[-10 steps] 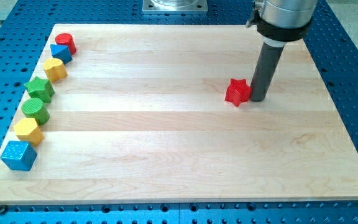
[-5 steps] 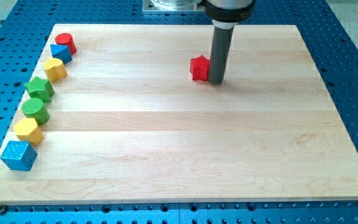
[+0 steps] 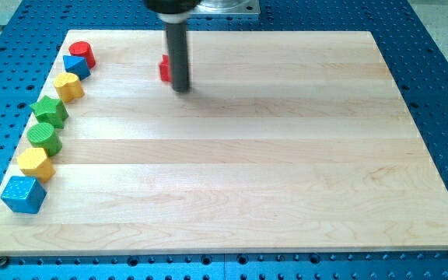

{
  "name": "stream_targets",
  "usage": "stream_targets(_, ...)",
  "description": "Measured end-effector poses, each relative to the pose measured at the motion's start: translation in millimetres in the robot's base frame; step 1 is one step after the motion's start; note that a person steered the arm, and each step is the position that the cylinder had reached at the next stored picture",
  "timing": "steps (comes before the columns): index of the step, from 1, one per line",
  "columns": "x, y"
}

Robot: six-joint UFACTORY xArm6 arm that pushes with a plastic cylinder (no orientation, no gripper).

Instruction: Move the red star to the top left corner of the board

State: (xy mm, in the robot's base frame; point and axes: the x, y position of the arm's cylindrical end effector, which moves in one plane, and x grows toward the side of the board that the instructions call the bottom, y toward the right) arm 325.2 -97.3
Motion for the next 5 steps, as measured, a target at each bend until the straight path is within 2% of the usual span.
stream_targets(1, -47.8, -22.3)
stream_targets(2, -33.5, -9.3)
stream_targets(3, -35.5, 36.6)
stream_targets(4, -76.8, 24.7)
stream_targets(5, -97.9, -28.3)
